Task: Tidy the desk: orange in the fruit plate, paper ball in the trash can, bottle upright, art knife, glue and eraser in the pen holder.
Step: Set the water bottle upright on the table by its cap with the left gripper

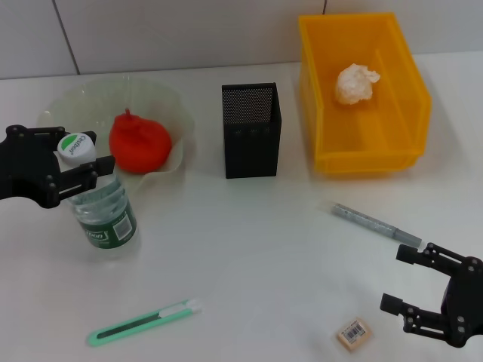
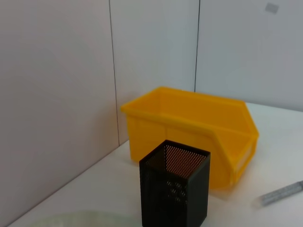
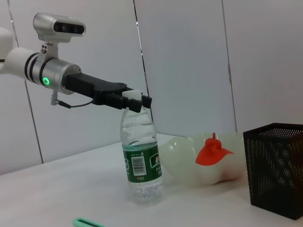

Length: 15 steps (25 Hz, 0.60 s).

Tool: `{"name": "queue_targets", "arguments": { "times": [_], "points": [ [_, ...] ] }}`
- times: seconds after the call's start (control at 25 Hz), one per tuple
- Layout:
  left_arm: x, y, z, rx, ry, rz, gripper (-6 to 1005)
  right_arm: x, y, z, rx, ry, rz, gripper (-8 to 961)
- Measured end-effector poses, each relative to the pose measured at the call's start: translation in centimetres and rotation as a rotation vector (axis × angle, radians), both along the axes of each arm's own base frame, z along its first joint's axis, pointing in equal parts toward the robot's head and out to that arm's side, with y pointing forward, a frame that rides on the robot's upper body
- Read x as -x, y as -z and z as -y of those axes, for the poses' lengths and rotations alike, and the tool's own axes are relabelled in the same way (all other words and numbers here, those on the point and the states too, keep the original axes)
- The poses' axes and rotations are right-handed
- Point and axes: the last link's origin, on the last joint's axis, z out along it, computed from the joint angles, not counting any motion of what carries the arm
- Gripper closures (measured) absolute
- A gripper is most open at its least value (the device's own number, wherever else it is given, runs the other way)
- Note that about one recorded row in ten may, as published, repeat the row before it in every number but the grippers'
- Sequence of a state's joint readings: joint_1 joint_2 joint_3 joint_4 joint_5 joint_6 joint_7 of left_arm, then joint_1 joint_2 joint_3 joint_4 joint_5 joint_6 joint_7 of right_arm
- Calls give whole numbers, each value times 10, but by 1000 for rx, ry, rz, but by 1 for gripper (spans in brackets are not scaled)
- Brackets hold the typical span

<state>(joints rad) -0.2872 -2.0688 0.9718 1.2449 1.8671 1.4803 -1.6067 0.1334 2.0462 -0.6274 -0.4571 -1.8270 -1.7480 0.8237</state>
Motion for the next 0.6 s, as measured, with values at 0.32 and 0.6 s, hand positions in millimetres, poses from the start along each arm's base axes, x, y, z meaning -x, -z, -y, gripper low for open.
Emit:
{"name": "queue_targets", "arguments": {
  "times": [0.32,0.6],
  "points": [
    [1,2,3,5,17,0,517,1,0,-1,0,-4,-1,157],
    [5,4,4,7,24,-3,515,1,0,-2,0,-7,-1,157]
  ]
}}
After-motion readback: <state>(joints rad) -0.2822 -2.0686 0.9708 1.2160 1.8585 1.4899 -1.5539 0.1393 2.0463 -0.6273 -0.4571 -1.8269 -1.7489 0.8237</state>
